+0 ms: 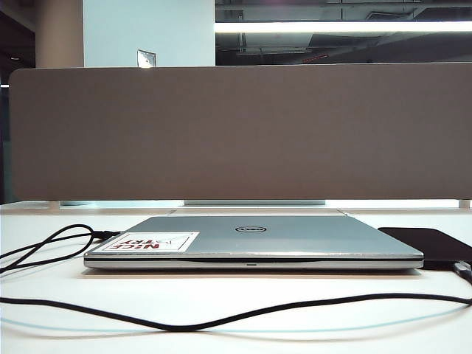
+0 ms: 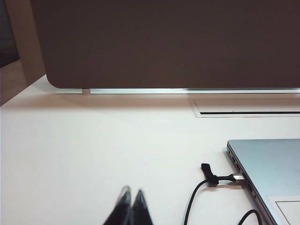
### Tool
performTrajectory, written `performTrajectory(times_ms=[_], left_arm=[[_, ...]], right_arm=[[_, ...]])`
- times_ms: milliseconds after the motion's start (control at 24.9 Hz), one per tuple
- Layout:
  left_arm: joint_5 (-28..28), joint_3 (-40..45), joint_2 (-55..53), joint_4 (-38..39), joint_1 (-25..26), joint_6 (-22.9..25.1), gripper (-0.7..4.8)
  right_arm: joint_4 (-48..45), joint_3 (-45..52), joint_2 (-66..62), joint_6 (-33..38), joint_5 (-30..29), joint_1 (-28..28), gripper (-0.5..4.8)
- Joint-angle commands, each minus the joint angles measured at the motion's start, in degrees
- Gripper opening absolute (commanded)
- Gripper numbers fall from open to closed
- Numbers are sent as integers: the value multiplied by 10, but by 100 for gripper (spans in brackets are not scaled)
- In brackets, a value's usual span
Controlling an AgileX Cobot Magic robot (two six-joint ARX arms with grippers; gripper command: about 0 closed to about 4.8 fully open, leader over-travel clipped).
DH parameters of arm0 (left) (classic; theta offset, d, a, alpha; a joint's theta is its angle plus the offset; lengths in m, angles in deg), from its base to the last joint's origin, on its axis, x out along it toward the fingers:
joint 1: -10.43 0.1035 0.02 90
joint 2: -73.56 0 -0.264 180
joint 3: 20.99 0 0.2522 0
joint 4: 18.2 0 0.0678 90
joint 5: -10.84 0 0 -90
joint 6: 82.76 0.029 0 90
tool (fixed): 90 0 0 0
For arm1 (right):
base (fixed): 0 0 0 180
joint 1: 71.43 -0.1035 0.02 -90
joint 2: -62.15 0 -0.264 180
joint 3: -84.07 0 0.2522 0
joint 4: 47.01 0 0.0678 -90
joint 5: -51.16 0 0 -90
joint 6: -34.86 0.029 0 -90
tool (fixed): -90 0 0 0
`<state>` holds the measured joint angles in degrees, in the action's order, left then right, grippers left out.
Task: Pick up the charging cable and the phone, plug the charging cable into the charging port on the phone, and finally place them back on the table.
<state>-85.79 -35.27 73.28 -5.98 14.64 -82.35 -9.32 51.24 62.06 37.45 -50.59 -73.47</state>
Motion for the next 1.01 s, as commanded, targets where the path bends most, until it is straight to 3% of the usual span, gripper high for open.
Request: performTrajectory(times_ms=[40,121,241,322,845,1005], left_arm=[[0,0,0,-9,0,0,-6],[0,0,0,-9,0,0,-6],[0,0,0,-9,0,0,-6],[0,0,0,-9,0,0,-6],[0,0,0,-9,0,0,-6],[0,0,0,-9,0,0,-6]], right_arm=[[-9,-3,1,2,4,0,-6],[-12,-2,1,2,26,0,-6],[-66,24,1,2,129,0,-6],[-104,43,1,2,151,0,-6],[-314,179,1,2,157,0,-6],[-309,186,1,2,157,0,-6]])
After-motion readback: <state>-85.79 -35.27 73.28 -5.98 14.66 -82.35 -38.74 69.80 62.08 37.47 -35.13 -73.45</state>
